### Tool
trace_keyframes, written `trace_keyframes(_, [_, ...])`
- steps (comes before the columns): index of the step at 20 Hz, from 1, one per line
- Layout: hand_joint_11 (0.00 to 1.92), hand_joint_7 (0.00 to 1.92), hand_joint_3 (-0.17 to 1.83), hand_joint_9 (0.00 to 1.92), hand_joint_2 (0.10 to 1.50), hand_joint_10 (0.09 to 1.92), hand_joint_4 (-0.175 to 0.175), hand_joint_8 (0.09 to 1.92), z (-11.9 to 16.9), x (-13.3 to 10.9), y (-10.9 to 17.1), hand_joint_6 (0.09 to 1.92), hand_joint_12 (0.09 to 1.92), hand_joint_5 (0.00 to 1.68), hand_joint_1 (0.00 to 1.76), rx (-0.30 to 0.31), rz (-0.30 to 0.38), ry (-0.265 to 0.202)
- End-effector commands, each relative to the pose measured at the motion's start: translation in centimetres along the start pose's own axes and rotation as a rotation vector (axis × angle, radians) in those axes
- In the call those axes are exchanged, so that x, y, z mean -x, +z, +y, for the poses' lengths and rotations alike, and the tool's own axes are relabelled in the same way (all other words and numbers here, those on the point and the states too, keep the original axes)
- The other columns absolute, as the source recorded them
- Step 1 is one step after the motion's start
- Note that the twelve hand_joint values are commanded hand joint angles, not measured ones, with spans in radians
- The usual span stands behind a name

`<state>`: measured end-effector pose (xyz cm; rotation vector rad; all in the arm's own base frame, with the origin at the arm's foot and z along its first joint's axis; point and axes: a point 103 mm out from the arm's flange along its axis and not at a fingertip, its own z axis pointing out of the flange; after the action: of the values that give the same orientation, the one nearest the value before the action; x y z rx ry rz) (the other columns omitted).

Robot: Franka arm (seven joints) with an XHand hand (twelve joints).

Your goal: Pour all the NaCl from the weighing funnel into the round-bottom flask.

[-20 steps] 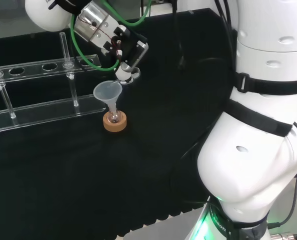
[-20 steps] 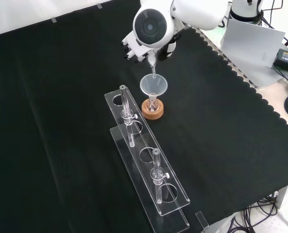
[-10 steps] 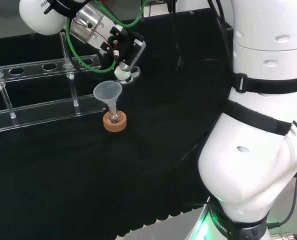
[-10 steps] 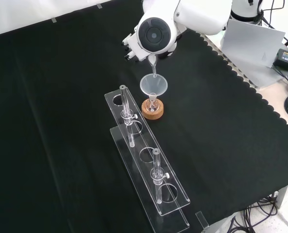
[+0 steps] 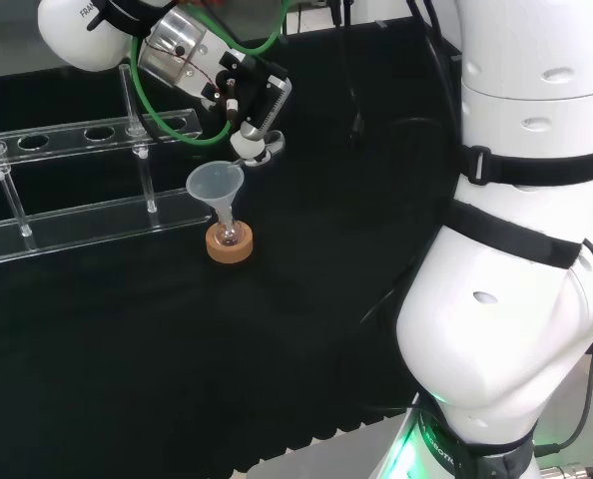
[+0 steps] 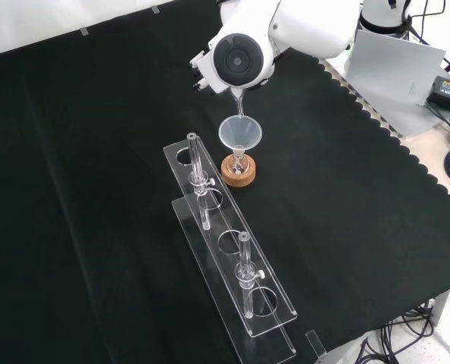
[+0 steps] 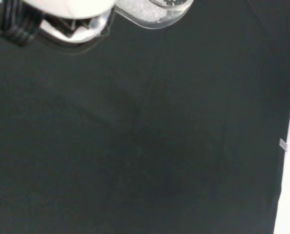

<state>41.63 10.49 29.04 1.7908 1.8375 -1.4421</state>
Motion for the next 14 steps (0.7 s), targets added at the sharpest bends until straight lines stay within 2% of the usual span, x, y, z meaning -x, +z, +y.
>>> trace_keyframes(1, [0.59,0.45,0.68,0.81,0.61,0.37,0.175,0.58,-0.04,0.11,0.03,0.53,1.2,1.36,1.14,-0.007,-0.027,0.01])
trace_keyframes(14, [0.58,0.45,0.68,0.8,0.61,0.38,0.175,0.58,-0.23,0.04,-0.88,0.53,1.2,1.36,1.14,-0.013,-0.058,0.018])
